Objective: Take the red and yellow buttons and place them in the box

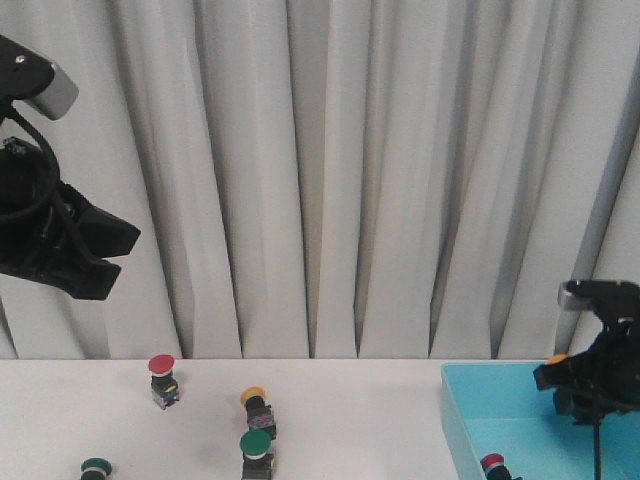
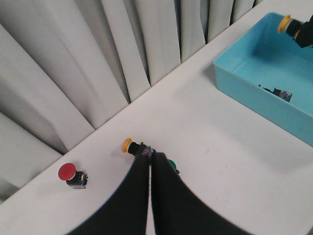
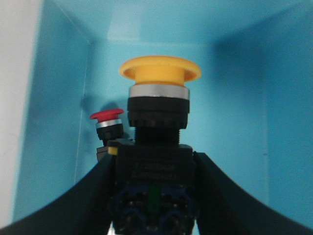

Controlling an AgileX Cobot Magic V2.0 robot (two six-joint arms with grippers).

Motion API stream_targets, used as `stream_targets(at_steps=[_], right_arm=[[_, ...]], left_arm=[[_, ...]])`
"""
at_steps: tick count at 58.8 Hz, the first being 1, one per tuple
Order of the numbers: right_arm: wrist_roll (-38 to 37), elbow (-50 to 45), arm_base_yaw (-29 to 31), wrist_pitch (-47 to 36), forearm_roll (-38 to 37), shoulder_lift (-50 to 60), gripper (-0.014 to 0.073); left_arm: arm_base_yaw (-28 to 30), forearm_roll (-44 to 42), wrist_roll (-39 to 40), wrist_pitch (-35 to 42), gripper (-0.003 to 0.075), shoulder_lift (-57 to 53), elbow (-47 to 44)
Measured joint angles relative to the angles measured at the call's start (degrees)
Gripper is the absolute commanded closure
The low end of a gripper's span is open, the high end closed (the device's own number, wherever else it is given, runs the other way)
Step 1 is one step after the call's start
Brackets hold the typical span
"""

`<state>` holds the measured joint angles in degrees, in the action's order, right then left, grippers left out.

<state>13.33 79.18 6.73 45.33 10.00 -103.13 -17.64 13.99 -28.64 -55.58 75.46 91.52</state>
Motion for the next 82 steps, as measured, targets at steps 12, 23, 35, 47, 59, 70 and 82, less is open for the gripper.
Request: stream_targets(at_steps=[12,23,35,47,59,70,82], right_arm=[[4.8,0.0,1.0,-0.8,3.4,-6.4,0.0517],[5.5,0.0,1.0,-1.0,3.7,-11.7,0.0468],[5.4,0.0,1.0,-1.2,2.8,-14.8,0.0372],[5.4,0.1,1.0,-1.2,2.7,-16.6,0.0190],[5.4,0.2,1.0,-2.0,2.9,-16.6,0.0094],[6.4,0.2,1.0,-2.2,2.9,-12.2,0.0102],[7.5,0.2,1.0,-3.6,3.2,-0.1,0.0104]], left_arm=[[0.0,-0.1,0.3,-0.3,0.0725,0.0,0.0],[0.0,-0.1,1.9,-0.3,0.0725,0.0,0.0],[0.0,-0.1,3.3,-0.3,0.0725,0.0,0.0],[0.0,-0.1,3.3,-0.3,0.0722,0.0,0.0],[0.0,-0.1,3.3,-0.8,0.0718,0.0,0.0],[0.0,-0.1,3.4,-0.8,0.0716,0.0,0.0],[0.0,-0.1,3.4,-0.6,0.0716,-0.1,-1.2]])
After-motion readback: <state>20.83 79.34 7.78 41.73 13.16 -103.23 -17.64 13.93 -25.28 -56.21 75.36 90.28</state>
